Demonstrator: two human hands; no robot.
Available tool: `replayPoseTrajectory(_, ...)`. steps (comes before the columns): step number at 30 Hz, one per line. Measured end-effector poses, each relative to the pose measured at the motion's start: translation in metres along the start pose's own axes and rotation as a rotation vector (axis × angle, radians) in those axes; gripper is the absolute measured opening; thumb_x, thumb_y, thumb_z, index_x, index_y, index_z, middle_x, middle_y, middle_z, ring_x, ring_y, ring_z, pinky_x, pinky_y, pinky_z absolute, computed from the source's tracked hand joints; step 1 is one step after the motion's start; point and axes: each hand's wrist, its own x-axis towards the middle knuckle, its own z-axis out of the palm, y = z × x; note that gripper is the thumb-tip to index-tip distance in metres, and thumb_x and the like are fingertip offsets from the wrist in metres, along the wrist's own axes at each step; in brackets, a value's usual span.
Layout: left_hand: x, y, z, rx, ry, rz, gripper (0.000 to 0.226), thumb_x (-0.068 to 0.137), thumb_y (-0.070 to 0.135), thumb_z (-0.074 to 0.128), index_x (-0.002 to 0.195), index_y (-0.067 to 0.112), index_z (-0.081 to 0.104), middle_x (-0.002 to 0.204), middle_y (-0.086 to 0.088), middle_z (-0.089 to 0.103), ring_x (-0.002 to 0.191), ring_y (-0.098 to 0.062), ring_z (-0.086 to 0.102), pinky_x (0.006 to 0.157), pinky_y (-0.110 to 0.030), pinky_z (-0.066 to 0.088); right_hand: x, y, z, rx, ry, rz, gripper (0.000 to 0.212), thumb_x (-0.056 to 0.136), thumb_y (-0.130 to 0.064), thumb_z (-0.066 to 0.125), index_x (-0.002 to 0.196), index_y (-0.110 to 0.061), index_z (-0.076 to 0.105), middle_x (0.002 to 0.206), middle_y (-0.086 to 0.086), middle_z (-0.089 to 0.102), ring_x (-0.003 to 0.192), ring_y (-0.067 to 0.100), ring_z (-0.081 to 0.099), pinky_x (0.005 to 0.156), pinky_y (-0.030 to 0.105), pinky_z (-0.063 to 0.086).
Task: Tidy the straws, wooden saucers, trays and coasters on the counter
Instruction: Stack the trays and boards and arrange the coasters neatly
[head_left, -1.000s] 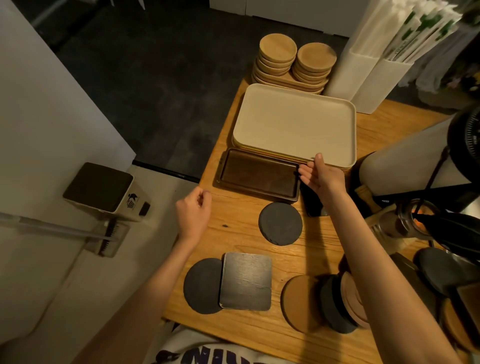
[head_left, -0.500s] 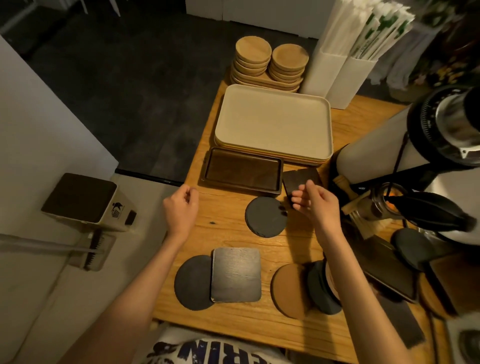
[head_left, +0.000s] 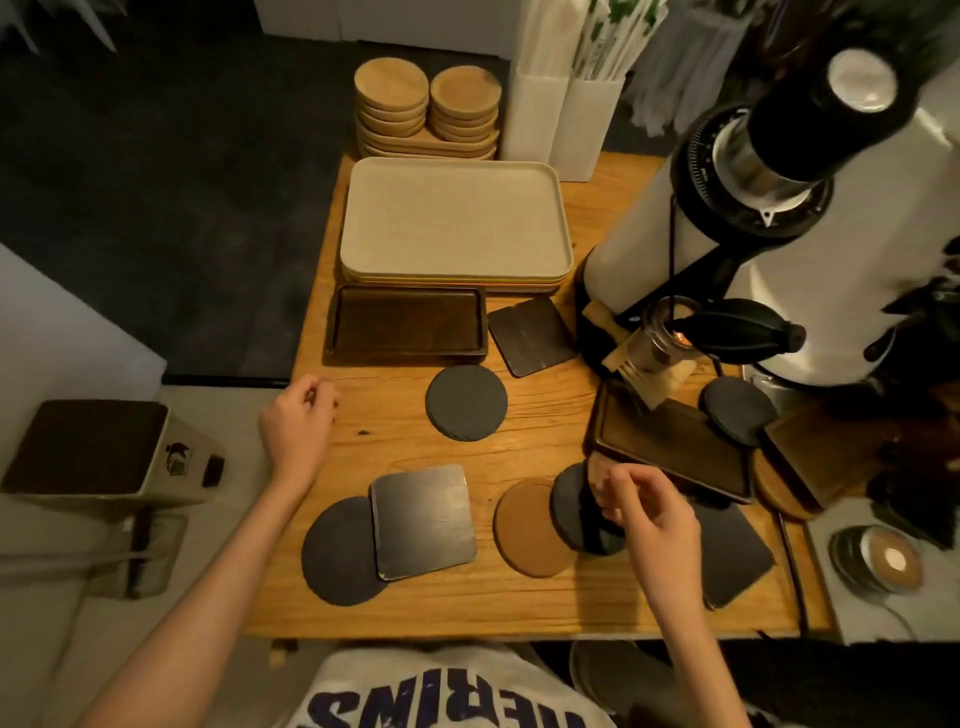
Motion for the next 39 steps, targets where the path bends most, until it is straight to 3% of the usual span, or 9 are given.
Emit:
replayPoseTrajectory(3,-0.021,0.012,-0.002,-0.03,-0.055,0.078,0.024,0.095,0.012,0.052,0.074,0.009,0.063,0.061,-0.01,0.059,0.061,-0.028,0.057,0.058,-0.04,0.046,-0.003,0.013,-0.023,-0.109,0.128,-0.017,0.007,0.097,-0.03,0.059,0.094,-0.032,0.066,0.089,-0.014,0.07,0.087,-0.003,0.065,0.071,0.019,0.051)
replayPoseTrajectory(5,-0.041,0.022,0.0,-0.071,-0.123,0.106,0.024,0.095,0.01,0.053,0.073,0.012,0.062,0.058,0.001,0.057,0.056,-0.011,0.055,0.054,-0.033,0.043,-0.005,0.022,-0.035,-0.16,0.174,-0.021,0.008,0.097,-0.026,0.06,0.094,-0.032,0.064,0.086,-0.014,0.069,0.084,-0.005,0.064,0.069,0.02,0.052)
replayPoseTrajectory(7,-0.065,0.036,0.006,-0.116,-0.218,0.117,0.026,0.096,0.011,0.053,0.072,0.017,0.061,0.056,0.012,0.054,0.055,-0.007,0.055,0.049,-0.024,0.037,-0.006,0.03,-0.048,-0.246,0.208,-0.067,0.009,0.095,-0.021,0.062,0.097,-0.029,0.063,0.087,-0.015,0.067,0.085,-0.008,0.062,0.066,0.015,0.05)
replayPoseTrajectory(11,-0.111,0.058,0.013,-0.172,-0.347,0.122,0.03,0.097,0.017,0.053,0.068,0.021,0.059,0.055,0.011,0.057,0.052,-0.009,0.053,0.049,-0.029,0.035,0.001,0.04,-0.069,-0.441,0.217,-0.181,0.016,0.092,-0.013,0.066,0.105,-0.021,0.063,0.095,-0.01,0.062,0.086,-0.001,0.059,0.069,0.008,0.044)
replayPoseTrajectory(15,-0.15,0.074,0.023,-0.232,-0.44,0.116,0.032,0.096,0.014,0.055,0.065,0.016,0.06,0.057,-0.006,0.057,0.045,-0.018,0.049,0.046,-0.031,0.036,0.018,0.044,-0.083,-0.579,0.182,-0.272,0.024,0.091,-0.01,0.067,0.113,-0.014,0.062,0.106,-0.001,0.061,0.1,0.016,0.056,0.083,0.028,0.047)
replayPoseTrajectory(17,-0.163,0.078,0.025,-0.259,-0.469,0.085,0.032,0.096,0.014,0.054,0.065,0.016,0.061,0.055,-0.011,0.055,0.044,-0.024,0.048,0.045,-0.036,0.037,0.025,0.046,-0.087,-0.642,0.147,-0.311,0.027,0.09,-0.011,0.068,0.116,-0.015,0.063,0.112,0.0,0.061,0.107,0.017,0.053,0.087,0.027,0.043)
replayPoseTrajectory(22,-0.182,0.086,0.034,-0.318,-0.482,-0.011,0.033,0.098,0.017,0.052,0.066,0.015,0.061,0.049,-0.004,0.051,0.043,-0.007,0.044,0.043,-0.021,0.034,0.04,0.051,-0.095,-0.802,0.039,-0.426,0.036,0.083,-0.005,0.072,0.118,-0.013,0.066,0.114,0.004,0.063,0.108,0.022,0.053,0.087,0.033,0.045)
replayPoseTrajectory(31,-0.199,0.094,0.046,-0.26,-0.396,-0.01,0.031,0.096,0.019,0.053,0.067,0.02,0.062,0.051,0.0,0.054,0.042,-0.007,0.046,0.043,-0.018,0.035,0.062,0.059,-0.099,-0.914,-0.035,-0.614,0.027,0.08,0.002,0.072,0.104,-0.004,0.063,0.097,0.012,0.06,0.085,0.03,0.054,0.066,0.041,0.046)
replayPoseTrajectory(39,-0.221,0.103,0.05,-0.244,-0.402,0.025,0.027,0.095,0.017,0.054,0.069,0.018,0.062,0.059,-0.006,0.058,0.042,-0.007,0.047,0.041,-0.017,0.034,0.067,0.064,-0.109,-0.823,-0.158,-0.75,0.028,0.078,0.003,0.075,0.104,-0.002,0.064,0.098,0.011,0.06,0.087,0.029,0.056,0.062,0.04,0.051)
